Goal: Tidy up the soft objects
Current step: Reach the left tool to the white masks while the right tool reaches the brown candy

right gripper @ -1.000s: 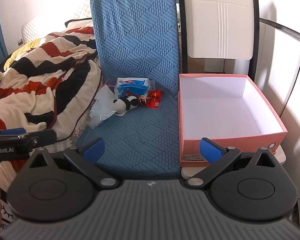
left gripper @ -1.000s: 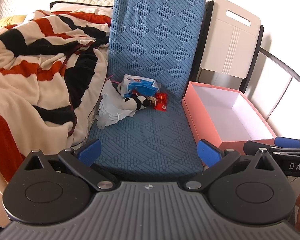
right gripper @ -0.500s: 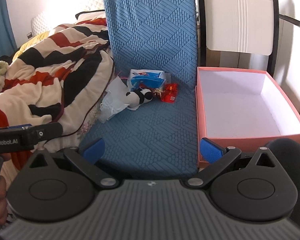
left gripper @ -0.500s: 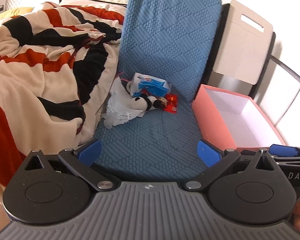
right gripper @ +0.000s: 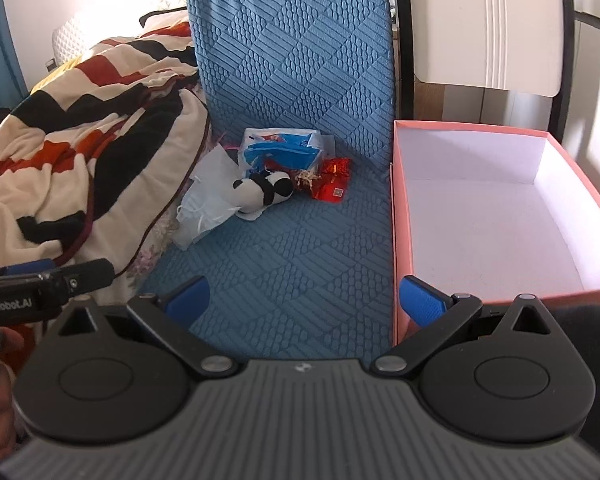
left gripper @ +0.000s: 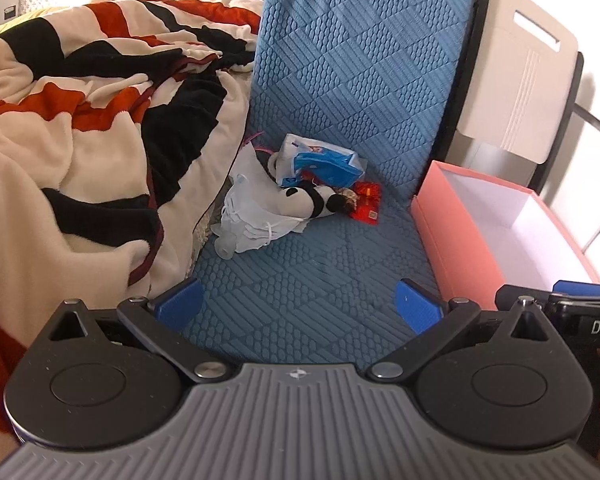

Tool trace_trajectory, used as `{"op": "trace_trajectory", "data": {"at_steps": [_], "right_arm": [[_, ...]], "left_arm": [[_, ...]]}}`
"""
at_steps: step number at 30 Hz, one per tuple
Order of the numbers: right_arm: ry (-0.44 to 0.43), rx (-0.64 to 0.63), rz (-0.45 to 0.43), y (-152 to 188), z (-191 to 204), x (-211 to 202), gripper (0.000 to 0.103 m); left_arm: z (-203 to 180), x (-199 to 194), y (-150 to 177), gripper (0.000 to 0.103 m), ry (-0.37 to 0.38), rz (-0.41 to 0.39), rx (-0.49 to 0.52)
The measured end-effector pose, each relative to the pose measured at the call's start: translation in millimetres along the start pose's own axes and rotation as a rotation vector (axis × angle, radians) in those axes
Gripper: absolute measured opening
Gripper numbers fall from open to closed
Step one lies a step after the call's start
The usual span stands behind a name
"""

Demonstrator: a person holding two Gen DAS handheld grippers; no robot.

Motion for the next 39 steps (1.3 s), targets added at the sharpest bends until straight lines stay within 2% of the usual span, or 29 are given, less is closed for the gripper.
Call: {"op": "trace_trajectory", "data": {"at_steps": [4, 12, 20, 23, 27, 30, 32, 34, 39], "right_arm": [[-0.019, -0.012, 0.0, -6, -4, 14, 0.103], [-0.047, -0.003, -0.02, -22, -17, 41, 0.103], [-0.069, 0.027, -0.02, -39, -26, 63, 0.103], [-0.068, 0.023, -0.019, -44, -28, 70, 0.099], [-0.062, 0.01, -0.02, -52, -28, 83, 0.098], [-0.071, -0.002, -0.011, -57, -27, 95, 0.09], [-0.084, -0.005, 0.001, -60, -28, 104, 0.074], [-0.094, -0.009, 0.013, -62, -29, 114, 0.068], [-0.121, -0.02, 0.014, -70, -26, 133, 0.058]], "left_arm": [[2, 20, -1, 0.103, -0.037, -0.002, 0.005], [8, 55, -9, 0.103, -0.047, 0.007, -0.011], [7, 80, -21, 0.102, -0.083, 0.007, 0.021], [7, 87, -23, 0.102, -0.081, 0.014, 0.026], [4, 99, -24, 0.1, -0.125, 0.03, 0.078], [6, 109, -24, 0.094, -0.145, 0.035, 0.081], [8, 116, -24, 0.088, -0.15, 0.035, 0.073], [11, 124, -25, 0.079, -0.162, 0.032, 0.059], [20, 143, -28, 0.069, -0.178, 0.023, 0.014]]}}
Point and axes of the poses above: each gripper's, at about its wrist camera, not at the fingertips, and x roughly the way its jaws point, z to its left, y to its underside, the point moved 9 cm from there along x, roughly the way its jaws point, and after that the axes turned 8 degrees about z, right-handed, at the moved point
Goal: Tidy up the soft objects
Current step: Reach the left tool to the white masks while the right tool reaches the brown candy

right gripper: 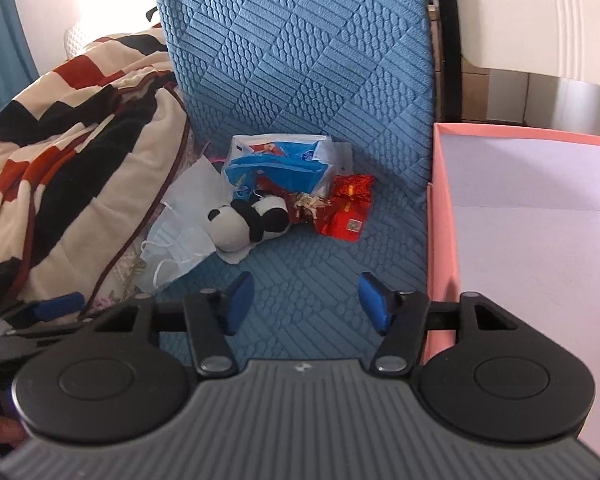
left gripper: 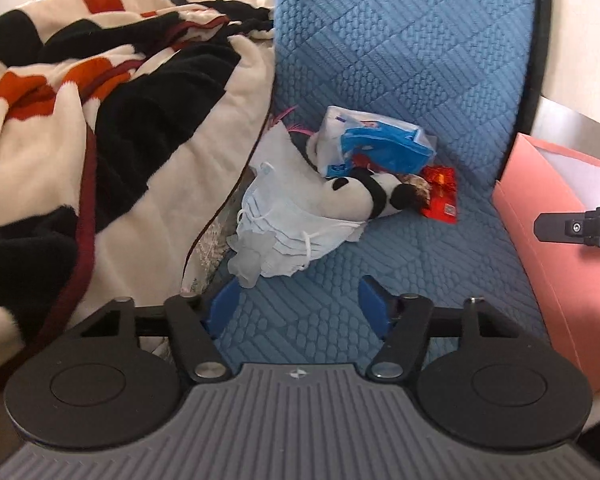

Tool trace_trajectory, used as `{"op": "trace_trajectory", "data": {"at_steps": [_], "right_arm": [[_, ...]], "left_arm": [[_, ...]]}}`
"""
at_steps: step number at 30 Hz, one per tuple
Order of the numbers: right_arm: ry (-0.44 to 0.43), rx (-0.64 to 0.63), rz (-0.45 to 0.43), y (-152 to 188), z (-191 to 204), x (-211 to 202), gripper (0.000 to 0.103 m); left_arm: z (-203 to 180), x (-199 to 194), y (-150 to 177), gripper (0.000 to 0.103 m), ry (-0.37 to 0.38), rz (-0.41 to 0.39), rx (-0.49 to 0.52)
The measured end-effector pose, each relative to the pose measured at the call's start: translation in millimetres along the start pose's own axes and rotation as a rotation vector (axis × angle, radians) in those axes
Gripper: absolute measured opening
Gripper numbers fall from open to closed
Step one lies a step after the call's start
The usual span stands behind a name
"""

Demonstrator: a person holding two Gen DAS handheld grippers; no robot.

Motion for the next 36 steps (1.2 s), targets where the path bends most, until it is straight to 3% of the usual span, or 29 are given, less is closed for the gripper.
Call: {"op": "trace_trajectory", "data": {"at_steps": [11, 20, 24, 36], "right_arm": [[-0.076, -0.028, 0.025, -31, 11, 52, 0.053], [-0.069, 0.013, 0.052, -60, -4, 110, 0.054], [-0.059, 0.025, 0.054, -69, -13, 125, 0.054], [-0.001, -0.011, 0.106, -82, -20, 170, 0.053]], "left_arm": [[14, 36, -15, 0.053, -0.069, -0.037, -0.07], [29, 61, -34, 0.048, -0.112, -0.064, -0.137], [33, 75, -34, 0.038, -0.132, -0.045, -0.159], [40, 107, -22, 0.038, -0.172, 0.026, -0.167]]}}
Point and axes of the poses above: each gripper's, at about its wrist camera, not at the fingertips, and x roughly the way its jaws point, z to its left, y to its underside, the point moved 9 cm from there along x, roughly the way its jaws point, and after that the axes turned 8 degrees about z, right-handed, at the moved point
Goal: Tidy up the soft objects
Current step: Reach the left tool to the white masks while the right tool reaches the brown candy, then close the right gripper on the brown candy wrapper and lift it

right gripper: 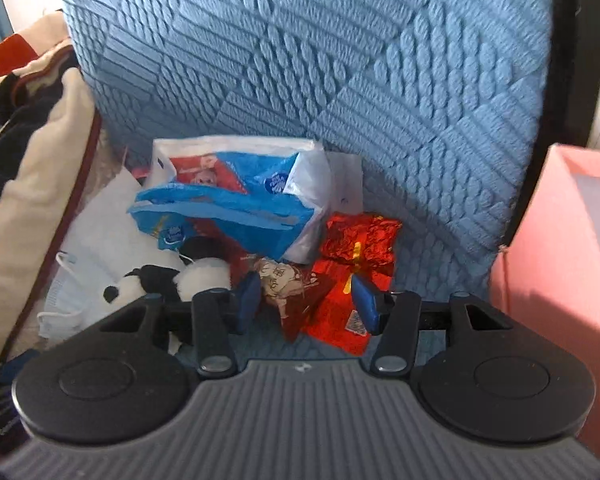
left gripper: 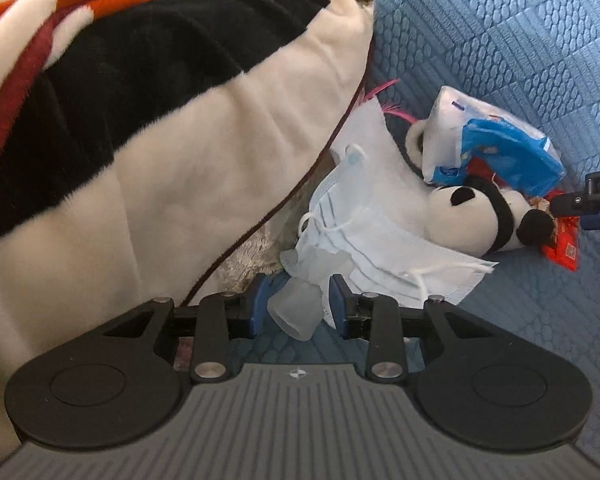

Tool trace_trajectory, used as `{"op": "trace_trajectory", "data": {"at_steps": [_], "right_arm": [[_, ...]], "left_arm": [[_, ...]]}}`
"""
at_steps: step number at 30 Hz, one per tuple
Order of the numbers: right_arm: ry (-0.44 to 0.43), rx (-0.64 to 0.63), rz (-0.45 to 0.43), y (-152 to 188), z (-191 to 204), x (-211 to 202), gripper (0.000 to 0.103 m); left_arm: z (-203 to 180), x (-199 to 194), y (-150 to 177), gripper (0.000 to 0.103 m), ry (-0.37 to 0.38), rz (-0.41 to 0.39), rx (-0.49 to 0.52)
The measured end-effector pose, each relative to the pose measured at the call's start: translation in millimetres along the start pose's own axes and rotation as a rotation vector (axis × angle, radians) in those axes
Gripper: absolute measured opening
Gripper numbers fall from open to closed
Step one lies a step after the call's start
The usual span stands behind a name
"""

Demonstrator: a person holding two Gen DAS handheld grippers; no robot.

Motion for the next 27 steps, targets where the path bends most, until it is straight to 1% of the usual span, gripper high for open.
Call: {"op": "trace_trajectory", "data": {"at_steps": [3, 6, 8, 12, 15, 20, 25, 26, 27], "right_arm": [[-0.013, 0.004, 0.037, 3, 1, 11, 0.053], [-0.027, -0.019, 0.055, 7, 4, 17, 0.053], [-0.041, -0.036, 0.075, 10, 8, 20, 0.051], [-0.055, -0.036, 0.079, 11, 7, 24, 0.052], [-0.067, -0.042, 0.09, 12, 6, 25, 0.046], [-0.054, -0.068, 0.097, 12, 11, 24, 0.031], [-0.039, -0.073, 0.095, 9, 18, 26, 0.025], [-0.036, -0.073, 0.093, 9, 19, 25, 0.02], [-0.035, -0.072, 0.093, 10, 19, 24, 0.02]], "left_arm": [[2, 3, 2, 0.038, -0.003, 0.007, 0.001], [3, 4, 3, 0.039, 0.002, 0.006, -0.002], [2, 5, 3, 0.039, 0.001, 0.004, 0.0], [0, 7, 4, 0.039, 0.003, 0.005, 0.002], [1, 7, 3, 0.04, 0.003, 0.004, -0.002], [3, 7, 2, 0.039, 0.004, -0.002, 0.0], [8, 2, -2, 0.026, 0.015, -0.013, -0.002], [9, 1, -2, 0.026, 0.018, -0.013, -0.004], [9, -1, -2, 0.025, 0.023, -0.012, -0.008]]}}
Point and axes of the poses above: each gripper's, at about its wrist camera, not at the fingertips, and x roughly the way its jaws point, z to its left, y to its underside, the point moved 9 cm from there along x, roughly the way its jaws point, and after that the axes turned 8 degrees about z, right-handed, at the moved point
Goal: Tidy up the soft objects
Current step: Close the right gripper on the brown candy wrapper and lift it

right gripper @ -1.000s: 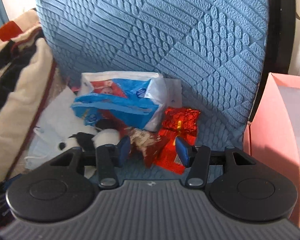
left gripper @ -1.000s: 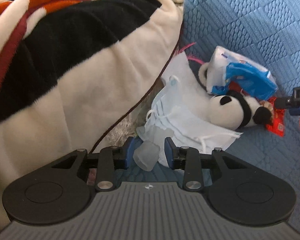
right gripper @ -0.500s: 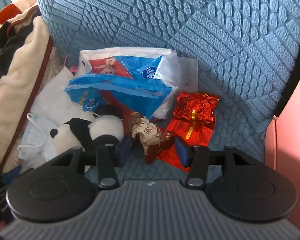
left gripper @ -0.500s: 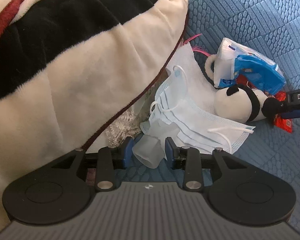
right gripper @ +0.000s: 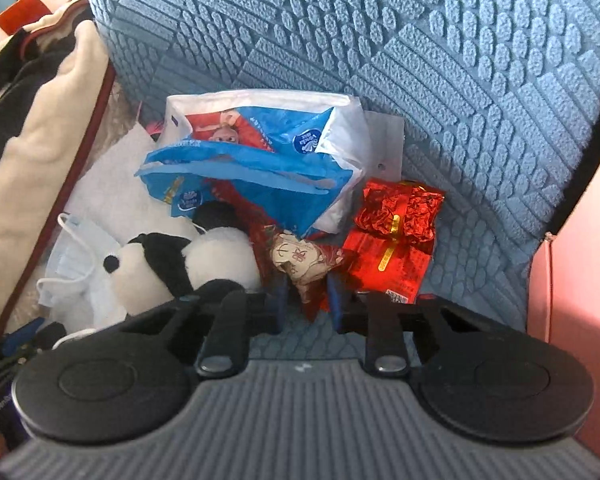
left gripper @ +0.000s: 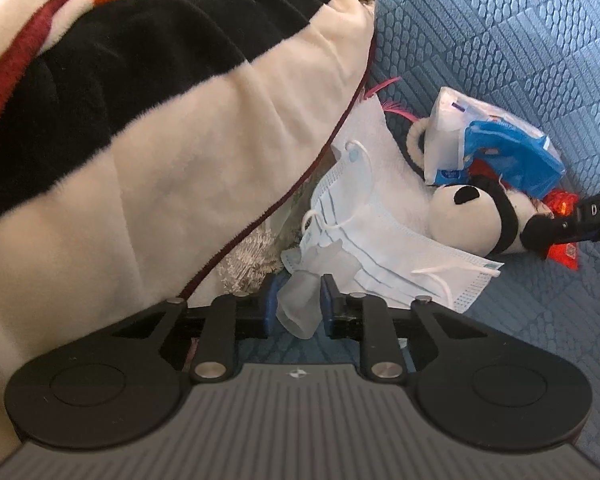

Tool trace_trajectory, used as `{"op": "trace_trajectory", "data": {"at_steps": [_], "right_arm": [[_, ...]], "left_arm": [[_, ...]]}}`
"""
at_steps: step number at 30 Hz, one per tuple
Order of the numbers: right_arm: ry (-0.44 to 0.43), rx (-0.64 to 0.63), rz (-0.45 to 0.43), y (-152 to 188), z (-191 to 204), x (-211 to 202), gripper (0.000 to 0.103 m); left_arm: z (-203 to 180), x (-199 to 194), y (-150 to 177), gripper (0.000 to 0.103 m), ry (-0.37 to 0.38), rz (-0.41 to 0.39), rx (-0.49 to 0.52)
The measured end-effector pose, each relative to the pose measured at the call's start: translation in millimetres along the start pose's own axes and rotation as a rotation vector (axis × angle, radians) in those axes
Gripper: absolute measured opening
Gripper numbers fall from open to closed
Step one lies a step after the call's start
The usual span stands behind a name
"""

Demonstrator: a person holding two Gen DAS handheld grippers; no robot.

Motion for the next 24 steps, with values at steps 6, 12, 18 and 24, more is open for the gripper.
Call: {"op": "trace_trajectory", "data": {"at_steps": [6, 12, 18, 24], "right_arm": [[0.045, -0.028, -0.019, 9, -2, -20, 0.017], [0.061, -0.012, -0.029, 21, -5, -37, 0.005], [0.055, 0.014, -0.021, 39, -4, -52, 0.004], [0.051, 0.008, -0.027, 56, 6, -70, 0.004]], "left_arm": [[-1, -13, -1, 0.022, 0.043, 0.005, -0.022], [-5, -32, 0, 0.021, 0.076, -0.006, -0.037], [-5, -51, 5, 0.021, 0.105, -0.013, -0.051], [-7, -71, 12, 0.021, 0.134, -0.012, -0.052]]}}
Point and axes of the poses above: each gripper's, at about its wrist camera, not at the fingertips, and x roughly the way its jaws point, z to its left, y to its underside, the point moved 9 cm from there along x, roughly the way its jaws point, and after that the axes turned 8 degrees about z, right-handed, at the moved point
